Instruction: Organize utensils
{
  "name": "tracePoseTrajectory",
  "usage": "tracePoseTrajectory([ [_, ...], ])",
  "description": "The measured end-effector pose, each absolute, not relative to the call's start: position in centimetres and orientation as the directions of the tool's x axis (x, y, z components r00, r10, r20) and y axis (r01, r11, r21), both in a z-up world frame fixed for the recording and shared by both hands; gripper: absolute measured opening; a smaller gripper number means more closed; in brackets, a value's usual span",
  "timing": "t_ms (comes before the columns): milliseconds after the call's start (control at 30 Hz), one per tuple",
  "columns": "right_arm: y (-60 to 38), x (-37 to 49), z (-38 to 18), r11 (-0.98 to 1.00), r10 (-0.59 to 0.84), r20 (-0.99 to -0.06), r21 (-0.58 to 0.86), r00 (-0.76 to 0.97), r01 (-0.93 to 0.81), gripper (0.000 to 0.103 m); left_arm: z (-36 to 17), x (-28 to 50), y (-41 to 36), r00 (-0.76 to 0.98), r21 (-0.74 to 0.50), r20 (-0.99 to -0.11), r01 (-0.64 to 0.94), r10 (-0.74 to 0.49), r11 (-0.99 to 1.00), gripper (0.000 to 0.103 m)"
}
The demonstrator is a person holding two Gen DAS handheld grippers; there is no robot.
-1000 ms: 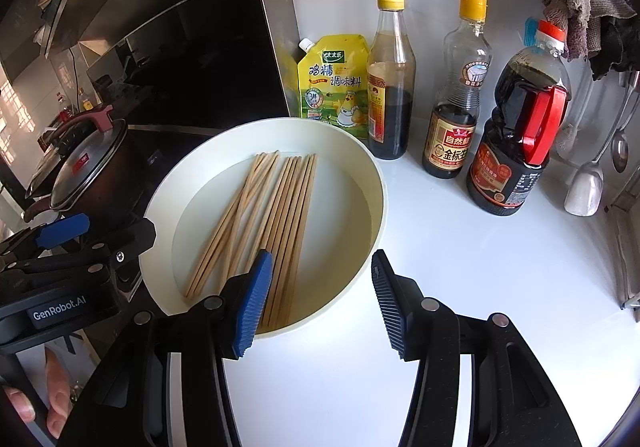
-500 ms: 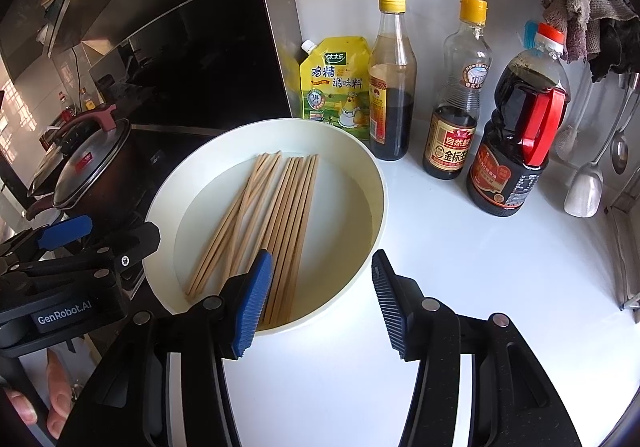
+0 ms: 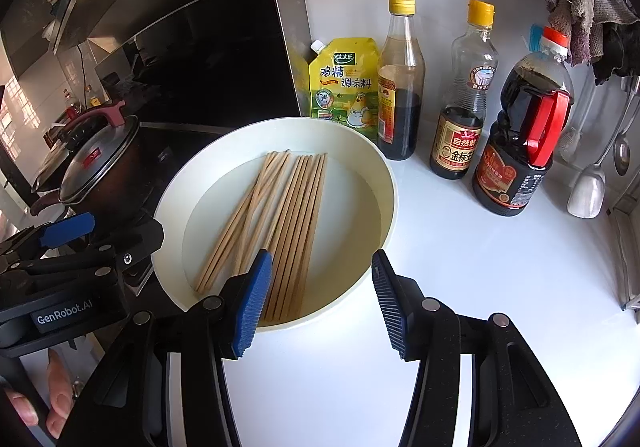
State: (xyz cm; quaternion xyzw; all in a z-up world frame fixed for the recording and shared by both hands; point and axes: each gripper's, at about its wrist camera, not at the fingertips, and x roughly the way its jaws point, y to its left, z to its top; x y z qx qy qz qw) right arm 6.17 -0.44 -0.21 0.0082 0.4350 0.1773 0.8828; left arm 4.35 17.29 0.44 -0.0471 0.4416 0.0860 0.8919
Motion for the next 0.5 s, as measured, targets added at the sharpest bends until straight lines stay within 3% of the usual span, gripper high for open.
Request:
tracePoseTrajectory([
  [500, -0.27, 5.09, -0.06, 0.939, 0.319, -0.76, 0.171, 0.566, -0.3, 0.05, 0.54, 3.72, 17.79, 0.587, -0.016, -0.803, -0.2, 0.106, 0.98, 0.095],
])
